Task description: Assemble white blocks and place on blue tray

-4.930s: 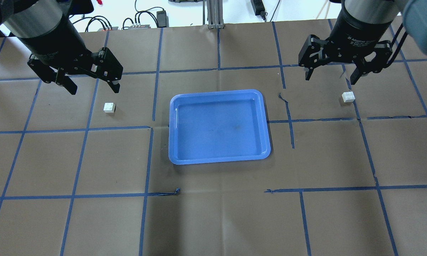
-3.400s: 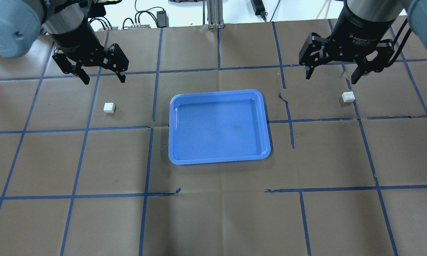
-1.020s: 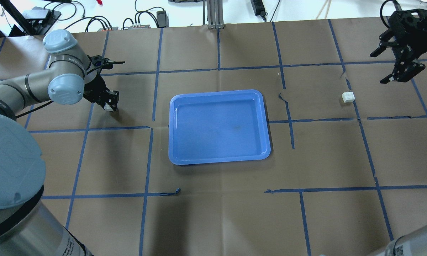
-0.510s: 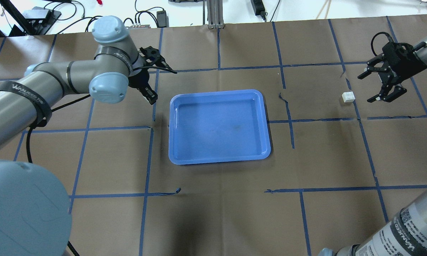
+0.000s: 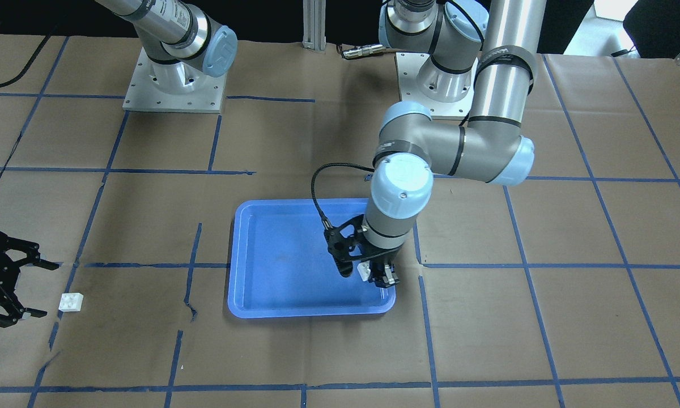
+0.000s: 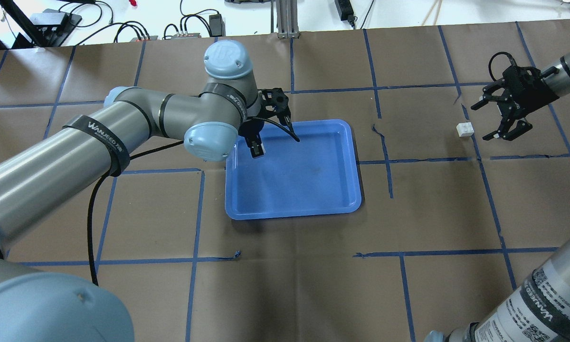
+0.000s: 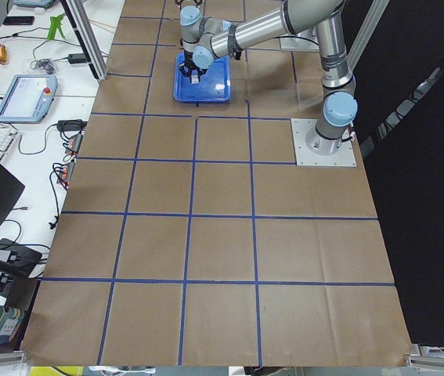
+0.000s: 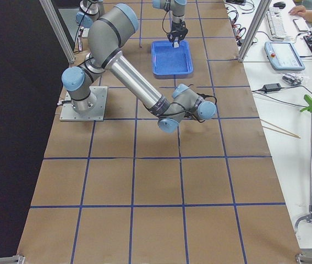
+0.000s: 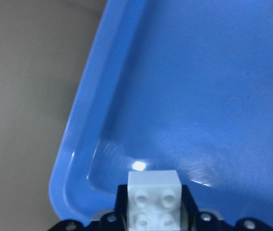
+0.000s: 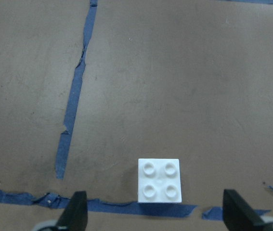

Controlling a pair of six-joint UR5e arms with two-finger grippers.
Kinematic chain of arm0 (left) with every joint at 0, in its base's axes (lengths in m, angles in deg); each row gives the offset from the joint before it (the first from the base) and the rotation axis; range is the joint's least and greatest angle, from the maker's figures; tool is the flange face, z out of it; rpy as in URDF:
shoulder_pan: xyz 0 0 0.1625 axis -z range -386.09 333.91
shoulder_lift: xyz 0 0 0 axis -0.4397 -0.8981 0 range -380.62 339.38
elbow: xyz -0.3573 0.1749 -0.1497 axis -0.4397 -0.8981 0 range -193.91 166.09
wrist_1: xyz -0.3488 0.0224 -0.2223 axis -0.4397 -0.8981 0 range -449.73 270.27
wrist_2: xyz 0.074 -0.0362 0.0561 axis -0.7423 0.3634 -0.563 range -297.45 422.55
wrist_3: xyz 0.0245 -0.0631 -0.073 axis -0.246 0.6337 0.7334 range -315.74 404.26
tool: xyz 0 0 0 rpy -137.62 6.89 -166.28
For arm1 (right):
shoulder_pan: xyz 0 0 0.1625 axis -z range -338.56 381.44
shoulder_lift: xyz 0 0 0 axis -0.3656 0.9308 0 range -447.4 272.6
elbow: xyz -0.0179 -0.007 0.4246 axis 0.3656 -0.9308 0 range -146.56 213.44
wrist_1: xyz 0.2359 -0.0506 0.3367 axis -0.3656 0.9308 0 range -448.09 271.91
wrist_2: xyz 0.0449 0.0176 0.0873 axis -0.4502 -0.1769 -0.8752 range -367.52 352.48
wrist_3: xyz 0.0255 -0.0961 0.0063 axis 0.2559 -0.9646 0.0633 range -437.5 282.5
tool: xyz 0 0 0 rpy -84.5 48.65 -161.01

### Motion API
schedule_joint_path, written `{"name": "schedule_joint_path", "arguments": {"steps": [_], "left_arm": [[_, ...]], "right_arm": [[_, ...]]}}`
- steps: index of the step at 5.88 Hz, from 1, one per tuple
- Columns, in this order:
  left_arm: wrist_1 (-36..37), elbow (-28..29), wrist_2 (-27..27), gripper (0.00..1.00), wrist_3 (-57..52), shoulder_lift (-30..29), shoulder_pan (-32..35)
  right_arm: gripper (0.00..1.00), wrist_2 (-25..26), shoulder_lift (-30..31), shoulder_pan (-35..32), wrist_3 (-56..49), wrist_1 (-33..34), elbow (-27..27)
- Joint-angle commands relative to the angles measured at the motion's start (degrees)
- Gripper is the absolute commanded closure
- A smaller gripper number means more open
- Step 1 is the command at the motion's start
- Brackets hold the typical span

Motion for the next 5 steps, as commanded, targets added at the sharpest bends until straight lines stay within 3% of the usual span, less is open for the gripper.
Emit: {"name": "schedule_joint_path", "arguments": {"steps": [1, 2, 3, 4, 5], "left_arm": [[0.9, -0.1, 1.7, 0.99, -5.5, -2.4, 2.6], [1.5, -0.9, 2.7, 0.98, -5.5, -2.9, 2.9], [2.9, -1.8, 2.7, 0.92, -4.8, -2.9, 2.9], [4.0, -2.5, 2.8, 0.83, 0.2, -2.9, 2.9], [4.0, -2.5, 2.8, 0.55, 1.3, -2.9, 3.0]], "right_arm": [[0.01, -0.2, -0.8, 0.0, 0.0, 0.1, 0.1], [0.01, -0.1, -1.0, 0.0, -0.1, 0.2, 1.2], [0.08, -0.1, -1.0, 0.0, -0.1, 0.4, 1.4], [0.23, -0.1, -0.9, 0.0, -0.1, 0.8, 1.4], [0.41, -0.1, -0.9, -0.1, -0.2, 2.7, 1.4]]}}
